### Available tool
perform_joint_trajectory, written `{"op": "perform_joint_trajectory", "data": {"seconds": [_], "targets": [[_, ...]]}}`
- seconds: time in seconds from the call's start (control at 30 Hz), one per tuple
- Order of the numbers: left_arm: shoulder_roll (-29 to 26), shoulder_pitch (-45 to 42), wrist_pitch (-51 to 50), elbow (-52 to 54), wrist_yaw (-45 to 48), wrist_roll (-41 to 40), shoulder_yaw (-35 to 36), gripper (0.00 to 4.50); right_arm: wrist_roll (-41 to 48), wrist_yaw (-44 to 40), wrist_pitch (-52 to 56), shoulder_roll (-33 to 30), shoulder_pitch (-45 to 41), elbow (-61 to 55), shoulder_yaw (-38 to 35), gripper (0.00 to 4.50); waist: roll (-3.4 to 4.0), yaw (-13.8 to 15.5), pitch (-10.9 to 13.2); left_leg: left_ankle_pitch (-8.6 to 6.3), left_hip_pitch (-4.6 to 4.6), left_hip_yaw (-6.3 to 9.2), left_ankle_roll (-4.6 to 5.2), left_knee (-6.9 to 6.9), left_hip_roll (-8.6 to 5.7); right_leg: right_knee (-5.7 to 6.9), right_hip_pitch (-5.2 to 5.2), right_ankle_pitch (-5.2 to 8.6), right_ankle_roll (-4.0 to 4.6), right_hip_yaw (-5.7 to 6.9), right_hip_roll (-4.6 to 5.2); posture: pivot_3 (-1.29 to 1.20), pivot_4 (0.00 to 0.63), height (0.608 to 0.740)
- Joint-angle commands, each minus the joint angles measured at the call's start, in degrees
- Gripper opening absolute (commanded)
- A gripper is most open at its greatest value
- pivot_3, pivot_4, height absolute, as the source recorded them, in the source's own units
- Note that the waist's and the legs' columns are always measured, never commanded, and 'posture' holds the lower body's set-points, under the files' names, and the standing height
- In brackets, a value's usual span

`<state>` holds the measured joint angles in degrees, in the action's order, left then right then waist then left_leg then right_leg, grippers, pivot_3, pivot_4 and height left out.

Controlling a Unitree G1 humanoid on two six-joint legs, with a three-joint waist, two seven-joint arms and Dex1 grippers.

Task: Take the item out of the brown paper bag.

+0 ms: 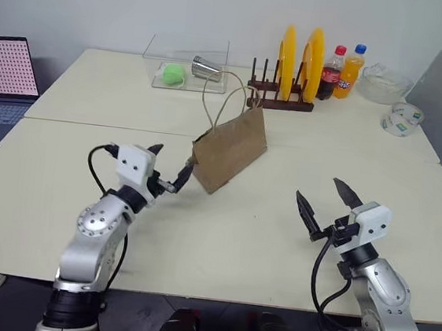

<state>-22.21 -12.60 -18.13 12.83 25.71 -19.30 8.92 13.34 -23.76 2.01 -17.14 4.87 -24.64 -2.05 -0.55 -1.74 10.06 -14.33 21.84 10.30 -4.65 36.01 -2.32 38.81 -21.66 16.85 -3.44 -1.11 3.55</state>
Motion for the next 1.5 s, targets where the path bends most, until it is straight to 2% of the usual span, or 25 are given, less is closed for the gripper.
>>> {"op": "perform_joint_trajectory", "data": {"seconds": [0.03,0.23,0.3,0.43,0.63,1.03,1.17,1.5], "targets": [[-2.8,-8.8,-6.6,-1.2,2.5,-6.8,3.2,4.47,4.0,-2.4,4.0,-2.0,-3.2,-6.4,0.9,4.50,-0.01,0.0,0.0,0.00,0.01,0.01,0.00,0.01,0.00,0.01,0.00,0.00,0.00,0.02,0.00,0.00,0.150,0.740],[-9.9,-21.4,-15.6,-9.5,11.4,-9.3,-0.3,4.47,12.4,-4.8,17.8,-7.8,-9.0,-15.2,2.2,4.50,-0.01,-0.3,0.0,0.00,-0.02,0.01,-0.01,0.00,0.00,0.02,0.00,0.00,-0.01,0.03,-0.04,0.00,0.150,0.740],[-11.9,-27.1,-18.2,-14.6,15.3,-8.9,-2.5,4.47,16.5,-5.8,24.2,-11.3,-11.4,-18.6,2.3,4.50,-0.03,-0.2,0.0,0.01,0.02,0.02,-0.01,0.00,0.01,0.04,-0.03,0.00,0.00,0.06,-0.06,0.00,0.150,0.740],[-14.8,-33.9,-21.1,-21.8,21.9,-6.7,-7.6,4.47,21.0,-5.9,30.3,-15.0,-14.1,-21.2,1.3,4.50,-0.15,-0.2,0.1,0.01,0.09,0.05,-0.01,0.00,0.01,-0.02,-0.06,0.00,0.00,0.09,-0.06,0.00,0.150,0.740],[-13.8,-42.3,-20.3,-33.2,27.7,-0.8,-14.8,4.47,22.7,-7.3,32.2,-17.9,-14.1,-22.3,0.9,4.50,-0.27,-0.2,0.2,0.00,0.11,0.03,0.00,0.00,0.00,-0.06,-0.06,0.01,-0.02,0.09,-0.06,0.00,0.150,0.740],[-7.4,-49.8,-13.6,-49.1,29.2,5.7,-15.9,4.47,22.1,-5.7,32.9,-18.4,-12.6,-24.4,1.2,4.50,-0.48,-0.2,0.3,0.01,0.21,0.04,-0.01,0.03,0.00,-0.03,-0.15,0.01,-0.03,0.09,-0.05,0.00,0.150,0.740],[-5.6,-53.4,-10.0,-56.2,30.2,7.8,-16.2,3.57,22.3,-5.3,33.5,-18.3,-13.0,-24.6,1.6,4.50,-0.50,-0.2,0.3,0.01,0.20,0.04,-0.01,0.04,0.00,-0.02,-0.15,0.01,-0.03,0.09,-0.05,0.00,0.150,0.740],[-4.1,-59.4,-1.3,-69.4,36.2,14.9,-18.5,0.41,23.7,-3.6,36.1,-18.5,-13.0,-26.5,0.8,4.50,-0.54,-0.3,0.4,0.01,0.22,0.03,0.00,0.04,0.00,0.03,-0.19,0.02,-0.03,0.10,-0.06,0.00,0.150,0.740]]}}
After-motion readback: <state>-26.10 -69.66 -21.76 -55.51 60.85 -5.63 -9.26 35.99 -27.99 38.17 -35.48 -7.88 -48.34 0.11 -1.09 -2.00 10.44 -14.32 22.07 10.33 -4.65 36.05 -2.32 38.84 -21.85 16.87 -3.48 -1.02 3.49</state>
